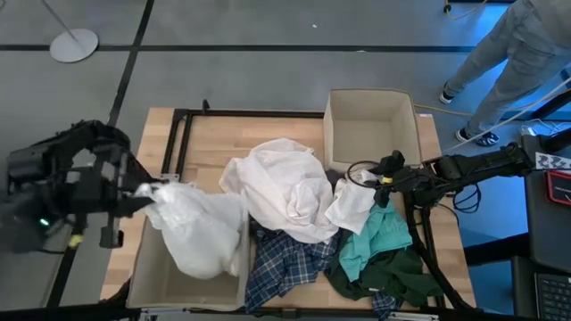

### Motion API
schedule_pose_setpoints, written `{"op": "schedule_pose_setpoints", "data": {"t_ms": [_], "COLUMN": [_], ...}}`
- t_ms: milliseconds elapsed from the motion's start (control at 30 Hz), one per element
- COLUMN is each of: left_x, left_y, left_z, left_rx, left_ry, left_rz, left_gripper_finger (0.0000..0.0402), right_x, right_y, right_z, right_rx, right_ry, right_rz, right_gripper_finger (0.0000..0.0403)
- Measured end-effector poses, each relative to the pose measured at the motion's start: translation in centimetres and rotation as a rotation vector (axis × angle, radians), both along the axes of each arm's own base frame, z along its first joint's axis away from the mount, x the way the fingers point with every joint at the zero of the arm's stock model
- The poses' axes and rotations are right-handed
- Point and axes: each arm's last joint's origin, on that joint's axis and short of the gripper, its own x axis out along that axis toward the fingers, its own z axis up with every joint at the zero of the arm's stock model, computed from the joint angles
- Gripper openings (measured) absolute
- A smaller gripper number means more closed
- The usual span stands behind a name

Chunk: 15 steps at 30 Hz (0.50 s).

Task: Sort clothes
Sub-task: Put the top white shirt into the bottom left brown laundry bin

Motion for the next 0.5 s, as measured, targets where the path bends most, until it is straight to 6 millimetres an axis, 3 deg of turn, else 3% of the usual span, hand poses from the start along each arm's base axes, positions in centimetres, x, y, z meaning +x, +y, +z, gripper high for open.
{"op": "schedule_pose_setpoints", "data": {"t_ms": [167, 500], "left_x": [1.7, 3.9], "left_y": [-1.3, -2.5], "left_z": [-2.8, -9.6], "left_rx": [-0.088, -0.298], "left_ry": [0.17, 0.47], "left_rz": [-0.025, 0.128], "left_gripper_finger": [0.0017, 0.0017], "right_x": [0.0, 0.6], "right_y": [0.0, 0.1], "right_z": [0.0, -0.1], "right_rx": [-0.001, -0.021], "right_ry": [0.0, -0.013], "right_rz": [0.0, -0.017], "right_gripper_finger": [0.0198, 0.0198]}}
